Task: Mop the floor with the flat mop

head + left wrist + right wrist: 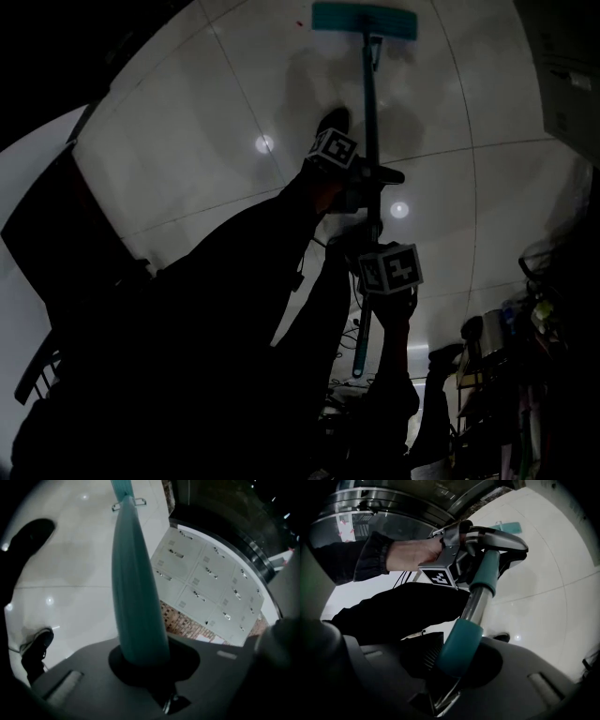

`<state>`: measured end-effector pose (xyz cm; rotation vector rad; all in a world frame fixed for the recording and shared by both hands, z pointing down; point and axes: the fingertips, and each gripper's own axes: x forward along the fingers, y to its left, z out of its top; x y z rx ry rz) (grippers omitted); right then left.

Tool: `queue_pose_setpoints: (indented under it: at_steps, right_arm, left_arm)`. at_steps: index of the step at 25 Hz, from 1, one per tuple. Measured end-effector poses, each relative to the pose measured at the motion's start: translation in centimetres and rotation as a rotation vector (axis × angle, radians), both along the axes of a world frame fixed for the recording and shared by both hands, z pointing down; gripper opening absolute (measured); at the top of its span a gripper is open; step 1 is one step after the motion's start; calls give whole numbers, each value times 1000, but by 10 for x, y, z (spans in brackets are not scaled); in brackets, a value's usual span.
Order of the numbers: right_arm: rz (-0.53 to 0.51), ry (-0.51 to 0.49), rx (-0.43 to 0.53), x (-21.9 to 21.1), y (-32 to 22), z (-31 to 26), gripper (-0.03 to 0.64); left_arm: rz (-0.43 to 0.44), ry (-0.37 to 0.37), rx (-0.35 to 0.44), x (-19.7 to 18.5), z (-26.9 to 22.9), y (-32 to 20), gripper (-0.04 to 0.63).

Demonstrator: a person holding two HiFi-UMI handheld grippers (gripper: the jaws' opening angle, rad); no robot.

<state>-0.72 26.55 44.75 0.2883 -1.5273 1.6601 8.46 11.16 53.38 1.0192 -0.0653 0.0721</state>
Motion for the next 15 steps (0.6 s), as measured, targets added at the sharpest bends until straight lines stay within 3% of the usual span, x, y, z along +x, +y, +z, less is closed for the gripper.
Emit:
queue_pose_setpoints:
  at_steps: [9,15]
  right_arm:
    - [5,8,98,-41,-192,42,118]
    - [0,15,124,-42,-234,50,117]
  left_arm:
    - [-63,25,128,-42,19,-204,51]
    - [-91,24,197,-45,22,-253,54]
